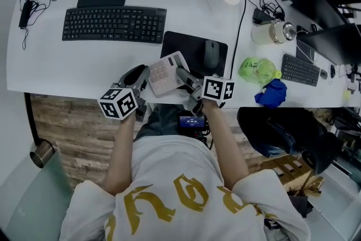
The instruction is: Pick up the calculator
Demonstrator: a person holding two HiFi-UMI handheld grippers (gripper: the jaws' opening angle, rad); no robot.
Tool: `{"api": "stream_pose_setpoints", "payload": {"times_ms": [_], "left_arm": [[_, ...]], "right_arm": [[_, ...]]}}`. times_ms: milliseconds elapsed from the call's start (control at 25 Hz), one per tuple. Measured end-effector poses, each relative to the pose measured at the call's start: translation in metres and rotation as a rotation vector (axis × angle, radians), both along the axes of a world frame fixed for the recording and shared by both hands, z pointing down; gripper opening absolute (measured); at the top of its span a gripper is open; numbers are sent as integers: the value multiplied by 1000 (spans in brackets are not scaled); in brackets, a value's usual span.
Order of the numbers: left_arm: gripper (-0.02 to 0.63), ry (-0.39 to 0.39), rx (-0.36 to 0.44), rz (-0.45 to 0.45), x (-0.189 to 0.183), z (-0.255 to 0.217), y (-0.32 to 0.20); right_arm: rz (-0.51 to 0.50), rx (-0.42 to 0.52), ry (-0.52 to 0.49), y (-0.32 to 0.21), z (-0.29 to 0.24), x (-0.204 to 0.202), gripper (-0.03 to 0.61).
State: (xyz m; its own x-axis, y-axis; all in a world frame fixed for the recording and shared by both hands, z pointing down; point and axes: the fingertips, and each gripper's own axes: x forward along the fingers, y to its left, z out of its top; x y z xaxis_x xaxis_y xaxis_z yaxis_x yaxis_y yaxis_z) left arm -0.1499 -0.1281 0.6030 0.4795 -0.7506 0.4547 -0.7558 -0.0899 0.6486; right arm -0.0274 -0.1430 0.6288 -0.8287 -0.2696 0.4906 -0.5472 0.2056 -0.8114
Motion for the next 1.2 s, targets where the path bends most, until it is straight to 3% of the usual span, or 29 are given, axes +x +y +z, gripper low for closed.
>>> {"api": "stream_pose_setpoints", "payload": {"times_ms": [600,1200], "left_arm": [[57,-26,31,27,5,-12,-3],[57,-41,126,19,8,-54,-11]], "right_arm": [[172,-27,-92,-14,-22,19,100],[296,4,-192,-21,-68,33,100]]}}
